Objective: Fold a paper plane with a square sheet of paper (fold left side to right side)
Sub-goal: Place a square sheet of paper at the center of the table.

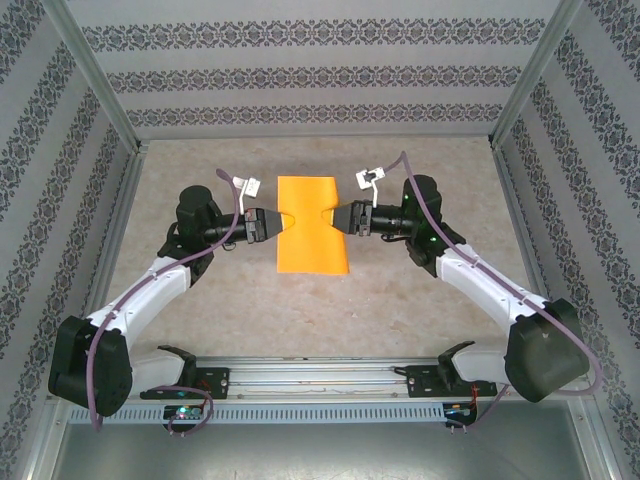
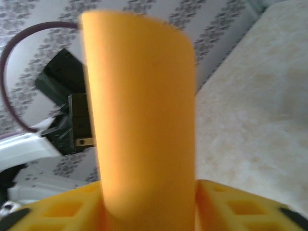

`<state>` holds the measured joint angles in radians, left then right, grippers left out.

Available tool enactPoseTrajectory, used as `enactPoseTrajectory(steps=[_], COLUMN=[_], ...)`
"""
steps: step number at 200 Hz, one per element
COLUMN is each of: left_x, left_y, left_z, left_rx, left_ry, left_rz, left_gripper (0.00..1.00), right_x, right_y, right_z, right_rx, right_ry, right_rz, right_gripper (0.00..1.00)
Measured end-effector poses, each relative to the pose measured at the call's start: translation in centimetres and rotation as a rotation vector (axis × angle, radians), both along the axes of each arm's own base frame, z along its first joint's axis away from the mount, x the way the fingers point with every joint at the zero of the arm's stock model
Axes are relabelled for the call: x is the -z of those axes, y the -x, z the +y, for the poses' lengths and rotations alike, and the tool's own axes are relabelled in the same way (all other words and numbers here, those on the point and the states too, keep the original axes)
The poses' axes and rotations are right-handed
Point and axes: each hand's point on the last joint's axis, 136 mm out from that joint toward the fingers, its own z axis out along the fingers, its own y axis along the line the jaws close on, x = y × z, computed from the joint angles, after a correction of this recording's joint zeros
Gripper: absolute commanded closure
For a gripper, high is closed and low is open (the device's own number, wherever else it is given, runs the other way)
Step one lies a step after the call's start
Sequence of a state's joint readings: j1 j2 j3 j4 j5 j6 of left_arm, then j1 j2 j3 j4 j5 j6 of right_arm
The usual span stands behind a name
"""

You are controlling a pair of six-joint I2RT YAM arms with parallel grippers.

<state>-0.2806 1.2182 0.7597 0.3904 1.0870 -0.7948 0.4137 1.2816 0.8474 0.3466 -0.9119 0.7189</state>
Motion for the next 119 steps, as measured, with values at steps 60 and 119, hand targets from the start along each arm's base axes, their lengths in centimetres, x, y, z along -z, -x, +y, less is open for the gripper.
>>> enactPoseTrajectory(steps=[60,119], left_x=[8.5,20.6], left_y=[-2.2,-2.6], left_z=[0.2,2.2], left_rx=[-0.059,-0.145], left_ry=[-0.16,-0.42], left_rz=[0.216,0.49], left_gripper=[1.0,1.0], right_x=[5.0,11.0], right_y=[-2.7,-3.7], right_z=[-3.7,-5.2], right_rx=[0.231,0.324], right_ry=[0.186,0.33], right_rz=[0.097,0.256], right_gripper=[0.29,0.61])
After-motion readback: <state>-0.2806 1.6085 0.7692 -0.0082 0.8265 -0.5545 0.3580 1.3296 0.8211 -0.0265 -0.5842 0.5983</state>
